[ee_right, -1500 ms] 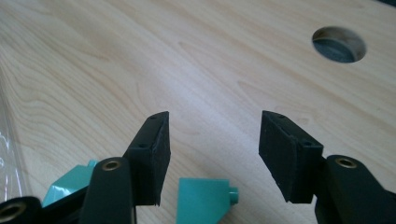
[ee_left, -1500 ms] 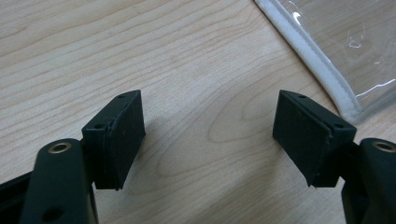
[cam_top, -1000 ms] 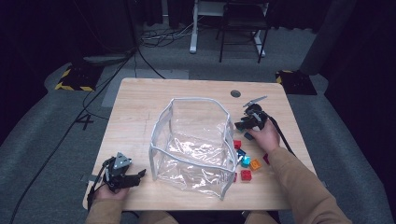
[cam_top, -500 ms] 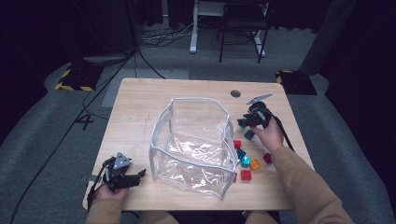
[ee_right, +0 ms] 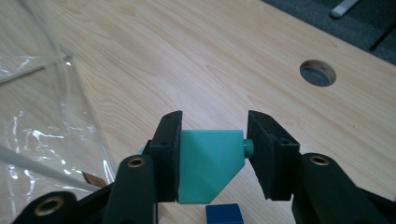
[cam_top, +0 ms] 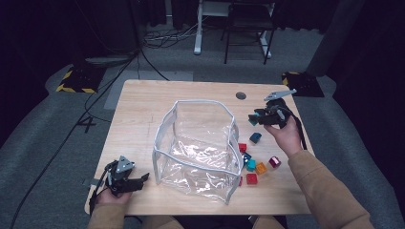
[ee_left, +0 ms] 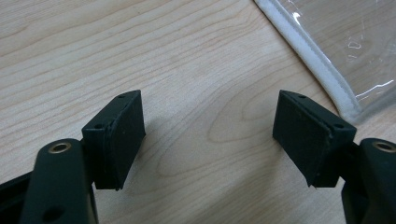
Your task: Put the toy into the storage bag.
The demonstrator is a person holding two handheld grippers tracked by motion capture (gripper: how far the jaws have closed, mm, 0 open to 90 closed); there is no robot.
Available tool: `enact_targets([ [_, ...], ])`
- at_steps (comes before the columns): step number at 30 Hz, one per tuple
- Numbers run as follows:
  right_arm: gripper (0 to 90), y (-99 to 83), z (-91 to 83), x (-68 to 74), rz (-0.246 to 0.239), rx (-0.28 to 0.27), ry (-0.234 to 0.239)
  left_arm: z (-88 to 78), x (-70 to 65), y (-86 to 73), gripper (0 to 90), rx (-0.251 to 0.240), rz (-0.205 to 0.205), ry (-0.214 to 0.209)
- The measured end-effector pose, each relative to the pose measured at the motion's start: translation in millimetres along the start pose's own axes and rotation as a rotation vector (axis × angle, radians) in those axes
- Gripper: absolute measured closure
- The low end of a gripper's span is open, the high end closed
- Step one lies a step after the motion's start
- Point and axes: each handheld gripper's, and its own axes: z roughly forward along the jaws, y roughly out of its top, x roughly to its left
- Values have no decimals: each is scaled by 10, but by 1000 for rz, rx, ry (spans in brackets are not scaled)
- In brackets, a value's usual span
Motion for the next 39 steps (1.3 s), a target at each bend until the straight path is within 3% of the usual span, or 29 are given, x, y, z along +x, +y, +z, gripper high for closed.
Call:
enact_targets([
  [16,570,232,-524,177,-32,-97,34,0,0,0,253,0,-1,0],
  [28,570,419,-760,286,-36,-131,88,4,4,6,244,3,-4,4],
  [39,570,704,-863,583,-100,-161,157,4,4,6,244,3,-2,4],
])
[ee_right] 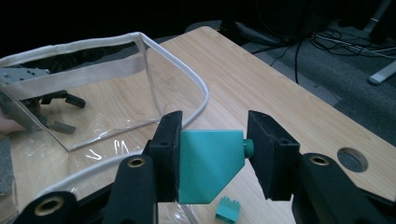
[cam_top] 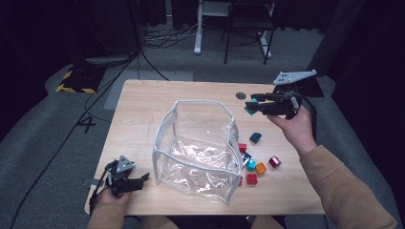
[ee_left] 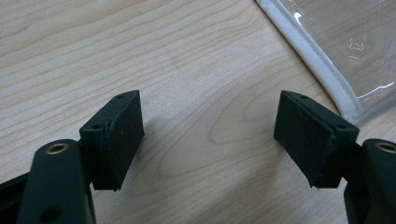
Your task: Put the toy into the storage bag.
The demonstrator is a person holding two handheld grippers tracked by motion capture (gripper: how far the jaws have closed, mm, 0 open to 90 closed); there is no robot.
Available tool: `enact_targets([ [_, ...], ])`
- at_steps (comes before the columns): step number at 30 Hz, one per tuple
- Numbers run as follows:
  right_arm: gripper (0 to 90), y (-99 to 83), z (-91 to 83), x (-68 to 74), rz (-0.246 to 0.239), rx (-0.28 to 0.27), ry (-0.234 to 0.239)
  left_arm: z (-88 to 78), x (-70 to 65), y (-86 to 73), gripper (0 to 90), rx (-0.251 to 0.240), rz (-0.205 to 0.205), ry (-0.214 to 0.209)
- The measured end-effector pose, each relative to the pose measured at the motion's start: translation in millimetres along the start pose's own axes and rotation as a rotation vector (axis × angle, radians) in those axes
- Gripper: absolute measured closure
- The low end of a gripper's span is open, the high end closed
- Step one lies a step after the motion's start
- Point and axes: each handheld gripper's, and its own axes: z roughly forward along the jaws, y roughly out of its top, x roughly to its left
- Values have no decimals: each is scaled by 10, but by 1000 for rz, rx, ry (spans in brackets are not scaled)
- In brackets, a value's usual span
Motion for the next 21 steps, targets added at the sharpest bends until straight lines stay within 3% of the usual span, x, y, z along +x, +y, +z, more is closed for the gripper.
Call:
enact_targets([
  [21,570,473,268,502,-86,-22,121,-1,-5,-3,240,-2,-4,2],
])
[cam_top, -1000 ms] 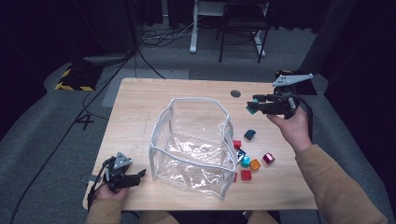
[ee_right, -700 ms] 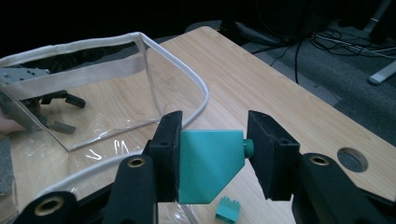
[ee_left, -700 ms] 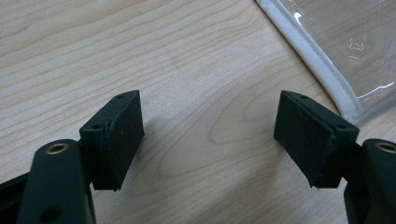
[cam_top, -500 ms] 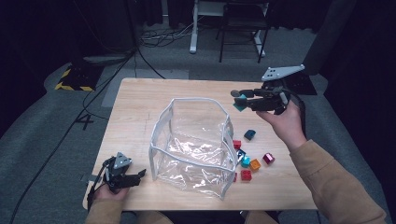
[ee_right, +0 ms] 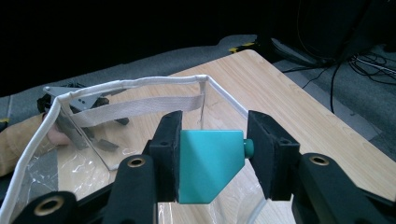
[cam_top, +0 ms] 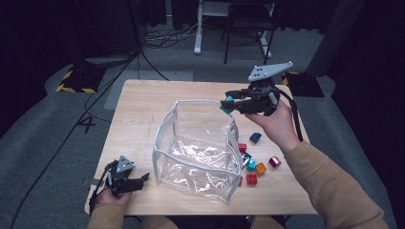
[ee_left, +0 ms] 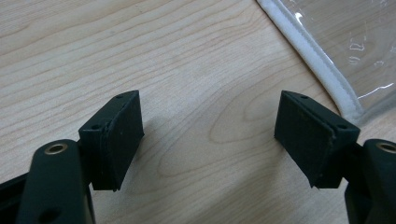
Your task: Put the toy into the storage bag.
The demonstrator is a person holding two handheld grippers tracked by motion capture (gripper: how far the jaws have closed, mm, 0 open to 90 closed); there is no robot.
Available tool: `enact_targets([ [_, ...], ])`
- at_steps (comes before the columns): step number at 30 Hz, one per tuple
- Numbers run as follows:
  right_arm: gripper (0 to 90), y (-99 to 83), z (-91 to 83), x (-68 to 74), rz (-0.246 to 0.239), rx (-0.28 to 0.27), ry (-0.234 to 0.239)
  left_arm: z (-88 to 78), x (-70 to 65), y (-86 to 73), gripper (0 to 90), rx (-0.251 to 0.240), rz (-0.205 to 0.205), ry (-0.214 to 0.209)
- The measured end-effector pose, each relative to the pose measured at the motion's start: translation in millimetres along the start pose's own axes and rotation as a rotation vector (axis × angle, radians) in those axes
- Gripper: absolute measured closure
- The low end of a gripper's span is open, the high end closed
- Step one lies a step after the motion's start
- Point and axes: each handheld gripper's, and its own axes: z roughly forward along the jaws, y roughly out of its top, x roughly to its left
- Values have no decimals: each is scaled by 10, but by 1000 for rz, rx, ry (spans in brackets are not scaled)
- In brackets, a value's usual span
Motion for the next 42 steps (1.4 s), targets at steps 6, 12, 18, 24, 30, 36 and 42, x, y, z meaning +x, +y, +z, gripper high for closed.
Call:
enact_targets([
  [6,570,57,164,81,-11,22,16,0,0,0,240,0,0,0],
  [12,570,89,403,156,-19,74,44,0,-1,0,240,0,0,0],
  [18,570,70,623,213,-23,128,66,1,-3,-1,240,0,-4,-1],
  [24,570,18,780,248,-13,195,74,0,-1,0,240,0,0,0],
  [30,569,-44,885,288,-15,274,96,0,-3,-1,240,0,-3,0],
  [36,569,-103,959,353,-26,347,101,1,-3,-1,240,-1,-3,0],
  [42,569,-147,1000,409,-32,396,113,1,-3,-1,240,-1,-3,0],
])
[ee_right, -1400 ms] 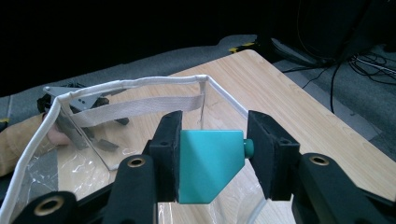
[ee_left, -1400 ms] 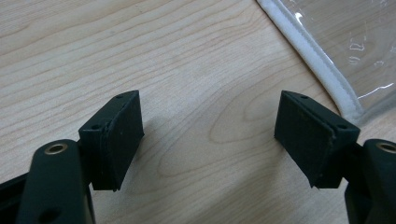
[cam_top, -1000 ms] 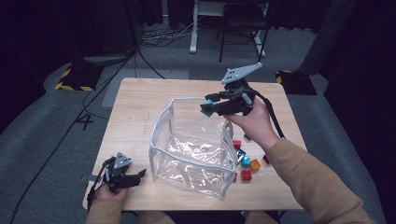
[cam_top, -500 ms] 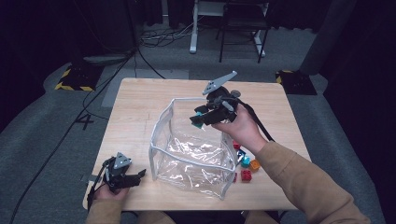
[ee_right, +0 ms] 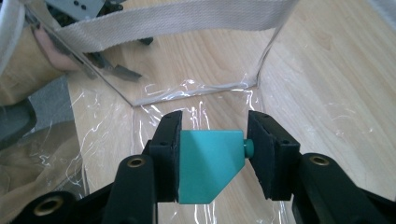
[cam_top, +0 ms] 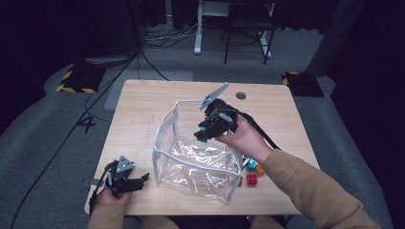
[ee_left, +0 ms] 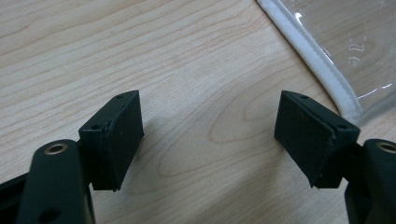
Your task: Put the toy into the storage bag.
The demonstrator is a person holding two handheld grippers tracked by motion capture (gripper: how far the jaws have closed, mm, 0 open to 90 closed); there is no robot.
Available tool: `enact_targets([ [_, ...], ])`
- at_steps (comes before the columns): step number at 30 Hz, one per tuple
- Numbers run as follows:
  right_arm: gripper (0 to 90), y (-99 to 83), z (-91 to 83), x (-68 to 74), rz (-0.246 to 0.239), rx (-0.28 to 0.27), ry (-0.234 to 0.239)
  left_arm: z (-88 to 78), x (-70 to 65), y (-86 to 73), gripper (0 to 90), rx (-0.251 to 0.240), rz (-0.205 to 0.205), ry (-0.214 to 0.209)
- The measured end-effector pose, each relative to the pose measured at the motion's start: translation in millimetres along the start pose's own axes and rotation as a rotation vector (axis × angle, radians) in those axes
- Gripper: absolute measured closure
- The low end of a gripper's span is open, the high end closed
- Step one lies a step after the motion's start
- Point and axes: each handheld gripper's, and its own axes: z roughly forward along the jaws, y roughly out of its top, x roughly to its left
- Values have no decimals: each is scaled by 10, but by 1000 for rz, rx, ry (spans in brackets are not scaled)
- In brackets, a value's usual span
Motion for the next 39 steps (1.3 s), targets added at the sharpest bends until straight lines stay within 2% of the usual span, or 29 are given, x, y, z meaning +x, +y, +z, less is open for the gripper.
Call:
enact_targets([
  [8,567,-23,72,67,-10,37,22,-1,2,1,240,1,3,0],
  [11,551,-29,86,74,-11,44,43,0,0,0,240,0,-1,0],
  [15,483,-33,66,73,-6,16,66,0,0,0,240,0,-1,-1],
  [19,479,-33,18,67,-11,-17,68,0,0,0,240,0,-1,0],
  [25,510,-42,-147,59,-11,-76,59,0,0,0,240,0,-1,-1],
  [33,511,-114,-482,6,3,-180,9,-1,3,1,240,1,-2,-1],
  [39,503,-247,-734,-58,29,-231,-35,-1,3,1,239,2,-3,1],
])
